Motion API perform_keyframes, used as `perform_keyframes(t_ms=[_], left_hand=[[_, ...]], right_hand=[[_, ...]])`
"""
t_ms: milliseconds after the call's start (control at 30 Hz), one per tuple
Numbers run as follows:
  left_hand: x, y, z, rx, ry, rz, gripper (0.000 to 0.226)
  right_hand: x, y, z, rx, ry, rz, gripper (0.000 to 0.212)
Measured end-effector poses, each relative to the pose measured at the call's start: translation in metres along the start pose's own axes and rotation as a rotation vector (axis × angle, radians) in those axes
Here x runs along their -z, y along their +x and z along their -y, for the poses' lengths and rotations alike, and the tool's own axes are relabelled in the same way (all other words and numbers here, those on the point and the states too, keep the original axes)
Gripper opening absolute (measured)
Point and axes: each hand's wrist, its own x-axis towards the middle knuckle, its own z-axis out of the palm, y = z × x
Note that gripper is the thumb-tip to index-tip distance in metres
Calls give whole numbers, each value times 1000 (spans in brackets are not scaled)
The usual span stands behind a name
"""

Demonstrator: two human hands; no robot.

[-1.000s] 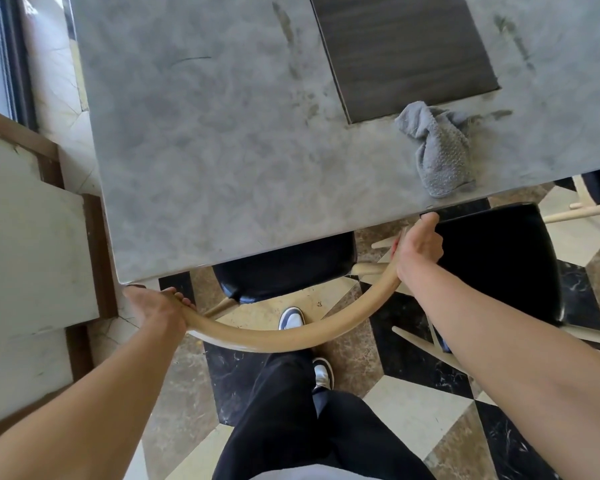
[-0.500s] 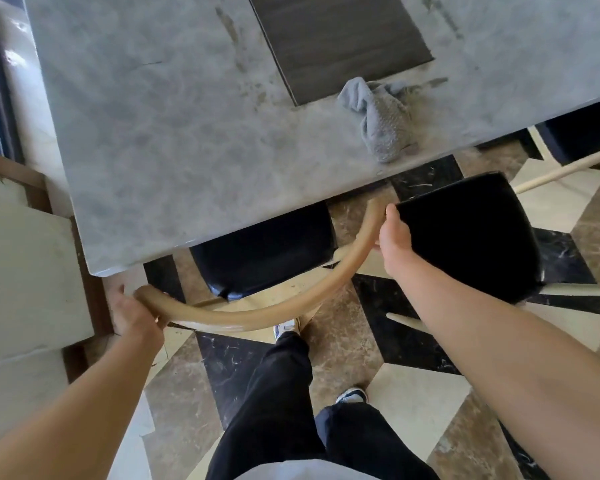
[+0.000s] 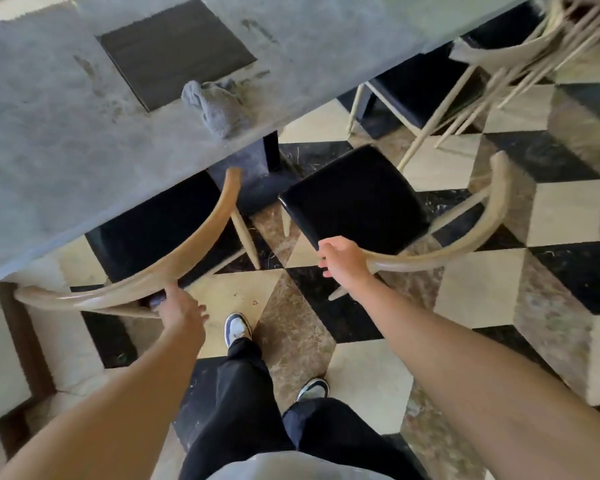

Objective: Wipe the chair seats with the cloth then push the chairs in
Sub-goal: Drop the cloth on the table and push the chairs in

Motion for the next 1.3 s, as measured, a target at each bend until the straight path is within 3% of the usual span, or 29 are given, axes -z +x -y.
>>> perform_keyframes(t_ms=[233,467,633,867,1033,1167,1300], left_hand=[[-151,-102,31,-255,265,228,51],[-249,-152,31,-514,541,235,38],[-334,-160,15,-496,550,284,40],[-406,-160,20,-470,682,258,29],[-412,-149,10,-498,826,146,24],[-390,-137,15,-394,833,-13,27],[-369,-139,25,-299,946,-241,37]], right_hand=[[130,-14,-50,15,70,-244,26],[223,7,-89,-73,146,-367,29],[289,60,-85,-77,147,-386,21],[356,132,-70,-104,-42,-304,30],[404,183,-67,-157,-219,-314,31],[428,220,-65,-165,-361,-391,33],[437,247,-62,-81,-293,-455,26]])
